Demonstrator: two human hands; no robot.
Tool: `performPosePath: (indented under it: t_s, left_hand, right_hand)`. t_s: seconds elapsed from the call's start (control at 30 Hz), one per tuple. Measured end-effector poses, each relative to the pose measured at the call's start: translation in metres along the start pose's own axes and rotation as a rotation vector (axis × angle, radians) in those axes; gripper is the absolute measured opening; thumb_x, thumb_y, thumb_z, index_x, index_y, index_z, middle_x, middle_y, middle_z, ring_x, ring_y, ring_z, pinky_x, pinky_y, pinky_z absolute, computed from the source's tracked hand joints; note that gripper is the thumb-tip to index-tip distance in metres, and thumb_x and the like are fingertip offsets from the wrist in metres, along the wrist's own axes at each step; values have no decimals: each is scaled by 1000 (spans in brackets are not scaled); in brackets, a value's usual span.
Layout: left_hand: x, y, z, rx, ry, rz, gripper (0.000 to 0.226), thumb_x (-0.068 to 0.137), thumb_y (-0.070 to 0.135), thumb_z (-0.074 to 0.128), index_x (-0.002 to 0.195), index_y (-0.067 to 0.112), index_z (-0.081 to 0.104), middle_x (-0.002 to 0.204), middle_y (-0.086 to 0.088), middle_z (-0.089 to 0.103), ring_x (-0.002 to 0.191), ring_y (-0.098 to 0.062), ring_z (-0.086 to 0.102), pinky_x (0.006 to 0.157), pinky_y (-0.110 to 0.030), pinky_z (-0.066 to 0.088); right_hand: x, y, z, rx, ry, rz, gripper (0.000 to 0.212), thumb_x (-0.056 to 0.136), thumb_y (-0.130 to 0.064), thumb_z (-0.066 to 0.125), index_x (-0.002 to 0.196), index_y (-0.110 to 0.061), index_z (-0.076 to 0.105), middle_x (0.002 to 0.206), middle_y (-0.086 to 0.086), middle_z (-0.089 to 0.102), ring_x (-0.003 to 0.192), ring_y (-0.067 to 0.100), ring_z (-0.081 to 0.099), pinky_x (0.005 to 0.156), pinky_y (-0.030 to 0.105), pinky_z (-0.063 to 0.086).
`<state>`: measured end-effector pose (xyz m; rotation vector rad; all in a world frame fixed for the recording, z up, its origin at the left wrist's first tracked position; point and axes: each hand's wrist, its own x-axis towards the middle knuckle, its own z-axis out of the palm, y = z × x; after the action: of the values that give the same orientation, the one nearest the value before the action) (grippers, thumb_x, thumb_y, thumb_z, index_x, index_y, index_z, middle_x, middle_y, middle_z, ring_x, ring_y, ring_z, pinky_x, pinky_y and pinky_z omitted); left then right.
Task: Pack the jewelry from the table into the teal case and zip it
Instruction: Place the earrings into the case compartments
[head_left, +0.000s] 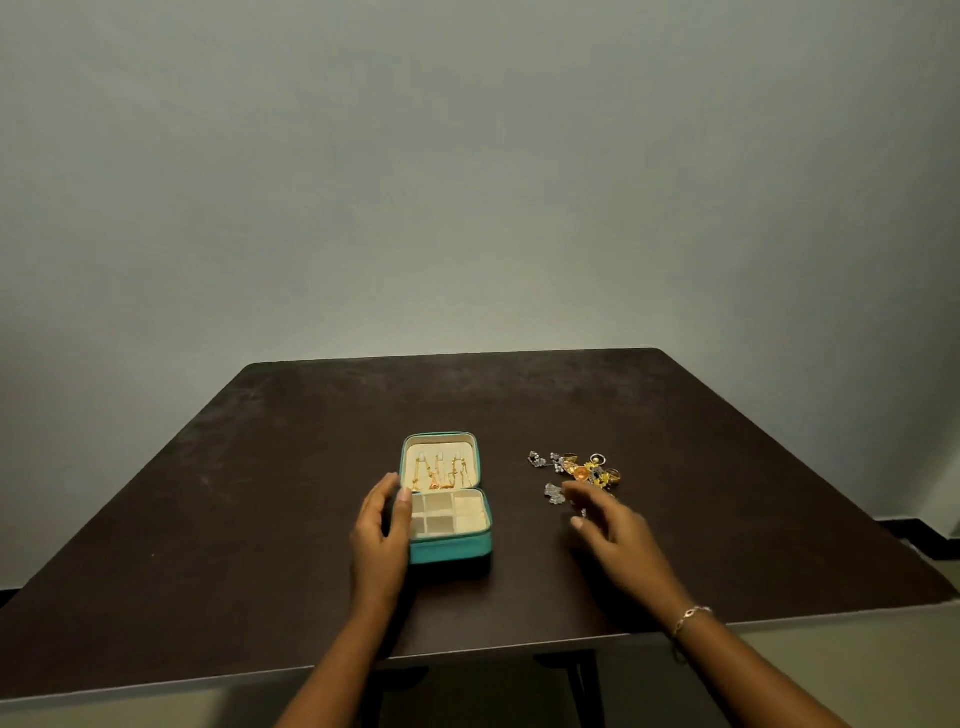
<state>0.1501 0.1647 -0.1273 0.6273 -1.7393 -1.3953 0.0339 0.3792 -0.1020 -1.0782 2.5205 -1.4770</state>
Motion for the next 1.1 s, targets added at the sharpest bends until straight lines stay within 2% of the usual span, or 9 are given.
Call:
performPosePath:
  t_s: [0.1,0.17,0.23,0.33,0.53,0.8,0.87,1.0,1.1]
  left_hand:
    - [-7,7,0,51,39,89,45,93,36,49,131,12,46,136,-9,48,124,-21,46,100,-40,42]
    - [-12,12,2,153,77,233,68,84,60,41,132,11,45,140,-7,43,128,-17,39,105,-38,35]
    - [-15,12,5,316,82,421,78,84,69,28,132,10,44,143,-5,38,132,-15,32,111,-37,25]
    - [-17,12,17,491,53,696,59,93,54,28,130,10,43,139,-5,39,134,-13,28,116,-34,11]
    - [-36,29,56,691,28,1011,36,93,29,36,123,11,46,129,-13,55,124,-20,42,114,-44,10]
    - [-49,16,83,831,-59,1107,31,84,23,49,109,10,60,117,-9,65,114,-19,51,110,-44,21]
    - [-49,13,82,856,-63,1093,30,82,20,48,103,8,66,112,-9,67,107,-21,59,109,-42,22]
    - [-49,9,86,820,-147,1117,29,79,13,49,101,8,68,105,-9,69,101,-22,63,107,-39,27]
    - [-56,17,99,688,-264,1047,30,79,13,48,107,10,59,104,-7,67,102,-17,55,96,-31,41]
  right_hand:
    - [2,20,-26,-40,168,58,31,87,-1,54,115,-13,59,114,-4,59,102,3,50,79,2,35]
    - [8,32,-34,-85,225,108,27,86,-2,56,111,-13,61,112,0,61,98,5,50,84,15,36]
    - [13,40,-36,-124,222,141,25,86,-4,57,108,-14,62,109,1,60,96,6,48,84,20,35]
    - [22,45,-31,-145,213,145,20,85,-8,60,104,-13,65,106,1,59,94,8,50,83,19,37]
    - [34,53,-23,-304,184,150,10,82,-17,65,91,-13,68,99,-1,56,94,13,53,74,21,36]
    - [36,54,-20,-365,185,150,5,84,-13,61,80,-12,65,91,-2,56,94,14,51,71,21,31]
    - [34,55,-22,-277,223,144,7,83,-10,62,77,-13,64,86,-4,56,87,14,54,68,19,33]
    - [25,52,-28,-2,263,137,6,81,-7,65,78,-12,66,82,-6,63,79,4,55,65,2,35]
    - [17,48,-30,201,214,118,6,82,-4,63,79,-8,66,81,-2,66,78,5,58,68,7,42]
